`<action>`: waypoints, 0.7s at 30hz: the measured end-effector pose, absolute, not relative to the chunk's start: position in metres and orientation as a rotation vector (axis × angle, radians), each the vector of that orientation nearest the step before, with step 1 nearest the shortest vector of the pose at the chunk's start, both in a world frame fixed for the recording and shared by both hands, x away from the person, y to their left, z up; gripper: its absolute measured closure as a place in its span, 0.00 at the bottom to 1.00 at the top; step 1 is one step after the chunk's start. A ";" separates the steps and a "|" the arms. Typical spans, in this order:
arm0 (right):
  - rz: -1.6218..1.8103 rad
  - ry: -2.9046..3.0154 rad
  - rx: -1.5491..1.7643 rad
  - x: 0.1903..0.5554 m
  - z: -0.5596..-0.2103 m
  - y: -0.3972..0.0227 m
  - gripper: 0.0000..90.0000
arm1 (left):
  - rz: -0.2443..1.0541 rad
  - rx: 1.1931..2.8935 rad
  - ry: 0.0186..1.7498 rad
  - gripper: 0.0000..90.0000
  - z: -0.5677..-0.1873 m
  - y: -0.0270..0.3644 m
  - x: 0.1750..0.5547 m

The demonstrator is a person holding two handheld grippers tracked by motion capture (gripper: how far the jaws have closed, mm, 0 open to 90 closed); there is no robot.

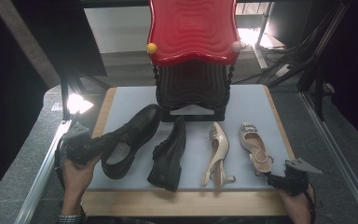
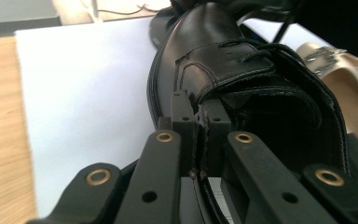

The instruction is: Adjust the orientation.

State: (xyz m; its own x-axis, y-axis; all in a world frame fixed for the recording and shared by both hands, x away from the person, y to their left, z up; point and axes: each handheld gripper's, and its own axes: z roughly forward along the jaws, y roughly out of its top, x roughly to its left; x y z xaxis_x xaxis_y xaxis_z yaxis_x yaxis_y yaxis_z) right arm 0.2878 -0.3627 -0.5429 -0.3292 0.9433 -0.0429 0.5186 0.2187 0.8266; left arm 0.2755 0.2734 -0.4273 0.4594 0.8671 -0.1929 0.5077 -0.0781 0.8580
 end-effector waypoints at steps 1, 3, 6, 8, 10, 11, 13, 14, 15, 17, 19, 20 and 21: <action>0.990 1.941 1.345 0.288 -0.543 -0.363 0.07 | 0.452 1.735 1.172 0.97 -0.425 0.270 0.276; 0.991 1.941 1.345 0.288 -0.543 -0.363 0.07 | 0.443 1.738 1.154 0.96 -0.421 0.266 0.278; 0.990 1.941 1.345 0.288 -0.543 -0.363 0.07 | 0.420 1.740 1.126 0.96 -0.415 0.258 0.282; 0.990 1.941 1.343 0.288 -0.543 -0.363 0.07 | 0.408 1.739 1.111 0.96 -0.411 0.253 0.285; 0.990 1.941 1.344 0.288 -0.543 -0.363 0.07 | 0.400 1.735 1.105 0.96 -0.409 0.248 0.290; 0.990 1.941 1.343 0.288 -0.543 -0.363 0.07 | 0.398 1.728 1.106 0.96 -0.407 0.245 0.293; 0.990 1.941 1.343 0.288 -0.543 -0.363 0.07 | 0.399 1.720 1.113 0.96 -0.405 0.238 0.299; 0.990 1.941 1.343 0.288 -0.543 -0.363 0.07 | 0.404 1.718 1.116 0.96 -0.405 0.235 0.302; 0.990 1.941 1.344 0.288 -0.543 -0.363 0.07 | 0.403 1.714 1.119 0.96 -0.404 0.232 0.306; 0.990 1.941 1.342 0.288 -0.543 -0.363 0.07 | 0.401 1.707 1.120 0.96 -0.403 0.226 0.313; 0.990 1.941 1.343 0.288 -0.543 -0.363 0.07 | 0.390 1.694 1.123 0.96 -0.402 0.219 0.321; 0.991 1.941 1.345 0.288 -0.543 -0.363 0.07 | 0.388 1.687 1.123 0.96 -0.402 0.217 0.324; 0.991 1.941 1.345 0.288 -0.543 -0.363 0.07 | 0.386 1.680 1.124 0.96 -0.402 0.214 0.328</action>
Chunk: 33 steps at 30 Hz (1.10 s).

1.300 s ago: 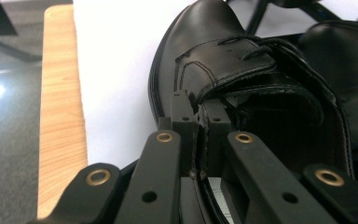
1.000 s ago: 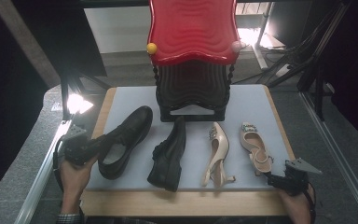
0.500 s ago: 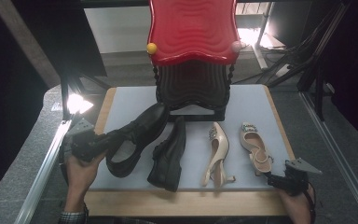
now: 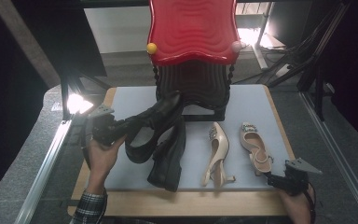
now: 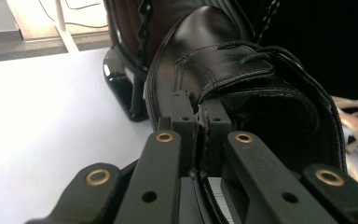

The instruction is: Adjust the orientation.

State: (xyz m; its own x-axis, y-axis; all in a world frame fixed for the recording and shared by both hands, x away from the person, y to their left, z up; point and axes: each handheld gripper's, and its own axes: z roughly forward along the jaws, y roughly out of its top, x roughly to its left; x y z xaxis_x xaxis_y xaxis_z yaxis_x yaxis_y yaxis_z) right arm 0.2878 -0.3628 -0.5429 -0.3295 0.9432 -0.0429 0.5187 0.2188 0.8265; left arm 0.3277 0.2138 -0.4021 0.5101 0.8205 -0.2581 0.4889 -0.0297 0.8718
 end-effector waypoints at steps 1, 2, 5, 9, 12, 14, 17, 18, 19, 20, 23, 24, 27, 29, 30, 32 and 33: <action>0.991 1.941 1.345 0.288 -0.543 -0.363 0.07 | 0.385 1.673 1.126 0.96 -0.402 0.211 0.331; 0.991 1.941 1.345 0.288 -0.543 -0.363 0.07 | 0.386 1.668 1.127 0.96 -0.402 0.208 0.335; 0.991 1.941 1.344 0.288 -0.543 -0.363 0.07 | 0.393 1.647 1.140 0.96 -0.402 0.198 0.346; 0.992 1.941 1.345 0.288 -0.543 -0.363 0.08 | 0.413 1.622 1.145 0.96 -0.402 0.185 0.361; 0.991 1.941 1.344 0.288 -0.543 -0.363 0.07 | 0.434 1.595 1.150 0.96 -0.403 0.177 0.368; 0.992 1.941 1.345 0.288 -0.543 -0.363 0.07 | 0.444 1.573 1.157 0.96 -0.403 0.171 0.373; 0.991 1.941 1.344 0.288 -0.543 -0.363 0.07 | 0.451 1.532 1.169 0.96 -0.403 0.164 0.381; 0.991 1.941 1.344 0.288 -0.543 -0.363 0.07 | 0.451 1.519 1.175 0.96 -0.404 0.162 0.383; 0.991 1.941 1.344 0.288 -0.543 -0.363 0.07 | 0.454 1.505 1.178 0.96 -0.404 0.160 0.386; 0.992 1.941 1.345 0.288 -0.543 -0.363 0.07 | 0.460 1.491 1.183 0.96 -0.405 0.157 0.388; 0.992 1.941 1.345 0.288 -0.543 -0.363 0.07 | 0.476 1.449 1.208 0.96 -0.408 0.151 0.394; 0.992 1.941 1.345 0.288 -0.543 -0.363 0.07 | 0.482 1.435 1.218 0.96 -0.409 0.148 0.396; 0.993 1.941 1.346 0.288 -0.543 -0.363 0.07 | 0.494 1.401 1.246 0.96 -0.411 0.142 0.403; 0.993 1.941 1.345 0.288 -0.543 -0.363 0.07 | 0.500 1.377 1.264 0.96 -0.412 0.137 0.407; 0.993 1.941 1.345 0.288 -0.543 -0.363 0.07 | 0.501 1.362 1.275 0.96 -0.412 0.135 0.409; 0.993 1.942 1.345 0.288 -0.543 -0.363 0.07 | 0.512 1.336 1.294 0.96 -0.413 0.130 0.414; 0.993 1.941 1.345 0.288 -0.543 -0.363 0.07 | 0.524 1.319 1.306 0.96 -0.413 0.127 0.417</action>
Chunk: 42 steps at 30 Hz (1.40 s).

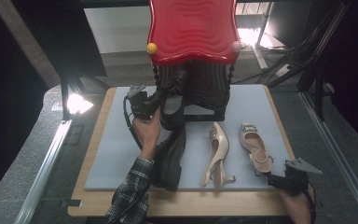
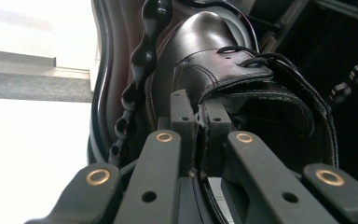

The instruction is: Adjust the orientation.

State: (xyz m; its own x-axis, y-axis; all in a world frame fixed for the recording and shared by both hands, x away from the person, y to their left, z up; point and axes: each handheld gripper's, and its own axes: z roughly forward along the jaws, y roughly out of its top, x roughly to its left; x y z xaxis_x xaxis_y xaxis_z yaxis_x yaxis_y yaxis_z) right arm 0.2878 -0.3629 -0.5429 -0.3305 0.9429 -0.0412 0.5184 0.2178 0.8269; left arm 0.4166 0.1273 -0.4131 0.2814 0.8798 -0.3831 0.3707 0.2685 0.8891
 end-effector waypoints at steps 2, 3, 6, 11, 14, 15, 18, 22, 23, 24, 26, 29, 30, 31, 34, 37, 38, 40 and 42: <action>0.993 1.942 1.345 0.288 -0.543 -0.363 0.07 | 0.531 1.289 1.323 0.96 -0.413 0.124 0.420; 0.993 1.941 1.345 0.288 -0.543 -0.363 0.07 | 0.537 1.276 1.333 0.96 -0.413 0.122 0.423; 0.994 1.941 1.345 0.288 -0.543 -0.363 0.07 | 0.552 1.244 1.356 0.96 -0.411 0.119 0.429; 0.994 1.942 1.347 0.288 -0.543 -0.363 0.07 | 0.594 1.182 1.393 0.95 -0.411 0.114 0.435; 0.994 1.942 1.346 0.288 -0.543 -0.363 0.07 | 0.630 1.148 1.409 0.95 -0.414 0.111 0.436; 0.994 1.942 1.346 0.288 -0.543 -0.363 0.07 | 0.648 1.153 1.412 0.95 -0.414 0.110 0.436; 0.993 1.941 1.344 0.288 -0.543 -0.363 0.07 | 0.667 1.173 1.412 0.92 -0.415 0.105 0.438; 0.991 1.941 1.343 0.288 -0.543 -0.363 0.07 | 0.668 1.192 1.400 0.88 -0.414 0.105 0.439; 0.992 1.941 1.343 0.288 -0.543 -0.363 0.07 | 0.666 1.204 1.395 0.87 -0.414 0.106 0.439; 0.991 1.941 1.343 0.288 -0.543 -0.363 0.07 | 0.664 1.221 1.391 0.86 -0.413 0.106 0.438; 0.991 1.941 1.343 0.288 -0.543 -0.363 0.07 | 0.649 1.244 1.368 0.81 -0.413 0.107 0.438; 0.991 1.941 1.342 0.288 -0.543 -0.363 0.07 | 0.662 1.276 1.352 0.74 -0.413 0.107 0.436; 0.991 1.941 1.343 0.288 -0.543 -0.363 0.07 | 0.662 1.282 1.344 0.73 -0.414 0.107 0.436; 0.991 1.941 1.343 0.288 -0.543 -0.363 0.07 | 0.653 1.284 1.339 0.70 -0.415 0.108 0.435; 0.991 1.941 1.343 0.288 -0.543 -0.363 0.07 | 0.649 1.295 1.319 0.64 -0.414 0.110 0.433; 0.991 1.941 1.343 0.288 -0.543 -0.363 0.07 | 0.644 1.319 1.307 0.58 -0.413 0.111 0.430; 0.991 1.941 1.343 0.288 -0.543 -0.363 0.07 | 0.645 1.330 1.303 0.58 -0.413 0.111 0.429; 0.991 1.941 1.343 0.288 -0.543 -0.363 0.07 | 0.650 1.342 1.296 0.55 -0.414 0.114 0.426; 0.991 1.941 1.343 0.288 -0.543 -0.363 0.07 | 0.652 1.346 1.292 0.54 -0.415 0.118 0.422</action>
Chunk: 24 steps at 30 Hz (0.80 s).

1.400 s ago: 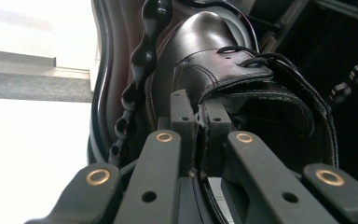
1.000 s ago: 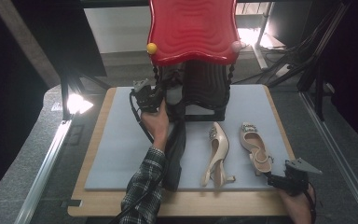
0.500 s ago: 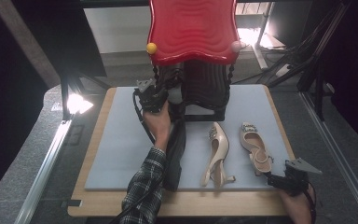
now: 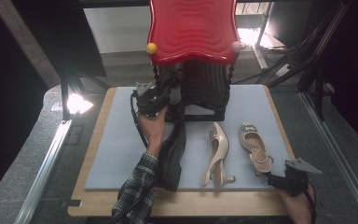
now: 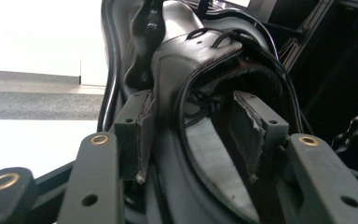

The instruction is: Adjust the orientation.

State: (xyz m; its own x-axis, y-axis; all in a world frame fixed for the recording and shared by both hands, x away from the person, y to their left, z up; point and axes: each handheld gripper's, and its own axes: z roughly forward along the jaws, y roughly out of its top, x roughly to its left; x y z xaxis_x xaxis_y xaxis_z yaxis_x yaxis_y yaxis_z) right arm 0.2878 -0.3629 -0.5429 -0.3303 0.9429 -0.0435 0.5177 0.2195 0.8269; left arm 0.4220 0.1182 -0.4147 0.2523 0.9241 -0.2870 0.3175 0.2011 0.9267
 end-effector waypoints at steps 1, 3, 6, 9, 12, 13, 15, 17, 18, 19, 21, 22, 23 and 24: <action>0.991 1.941 1.343 0.288 -0.543 -0.363 0.07 | 0.648 1.345 1.287 0.53 -0.415 0.121 0.420; 0.991 1.941 1.343 0.288 -0.543 -0.363 0.07 | 0.636 1.344 1.276 0.53 -0.416 0.126 0.416; 0.991 1.941 1.343 0.288 -0.543 -0.363 0.07 | 0.623 1.350 1.242 0.55 -0.416 0.132 0.408; 0.990 1.941 1.343 0.288 -0.543 -0.363 0.07 | 0.613 1.364 1.206 0.61 -0.416 0.138 0.400; 0.991 1.941 1.343 0.288 -0.543 -0.363 0.07 | 0.594 1.396 1.177 0.72 -0.418 0.144 0.394; 0.990 1.941 1.343 0.288 -0.543 -0.363 0.07 | 0.585 1.407 1.166 0.76 -0.419 0.146 0.392; 0.990 1.941 1.343 0.288 -0.543 -0.363 0.07 | 0.570 1.432 1.147 0.87 -0.423 0.150 0.388; 0.990 1.941 1.343 0.288 -0.543 -0.363 0.07 | 0.554 1.451 1.120 0.95 -0.428 0.154 0.383; 0.990 1.941 1.343 0.288 -0.543 -0.363 0.07 | 0.551 1.465 1.106 0.97 -0.431 0.156 0.381; 0.990 1.941 1.343 0.288 -0.543 -0.363 0.07 | 0.551 1.481 1.097 0.99 -0.434 0.157 0.378; 0.990 1.941 1.343 0.288 -0.543 -0.363 0.07 | 0.534 1.504 1.078 1.00 -0.440 0.159 0.374; 0.990 1.941 1.343 0.288 -0.543 -0.363 0.07 | 0.520 1.519 1.064 1.00 -0.444 0.160 0.372; 0.990 1.941 1.343 0.288 -0.543 -0.363 0.07 | 0.514 1.531 1.055 1.00 -0.446 0.160 0.371; 0.990 1.941 1.343 0.288 -0.543 -0.363 0.07 | 0.501 1.545 1.044 1.00 -0.449 0.160 0.369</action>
State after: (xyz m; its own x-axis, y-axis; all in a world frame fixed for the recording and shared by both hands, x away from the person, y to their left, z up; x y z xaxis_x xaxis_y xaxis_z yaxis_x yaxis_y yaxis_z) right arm 0.2878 -0.3628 -0.5429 -0.3301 0.9429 -0.0446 0.5177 0.2203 0.8267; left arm 0.3693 0.1596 -0.4487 0.5132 0.8282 -0.2251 0.3424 0.0430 0.9386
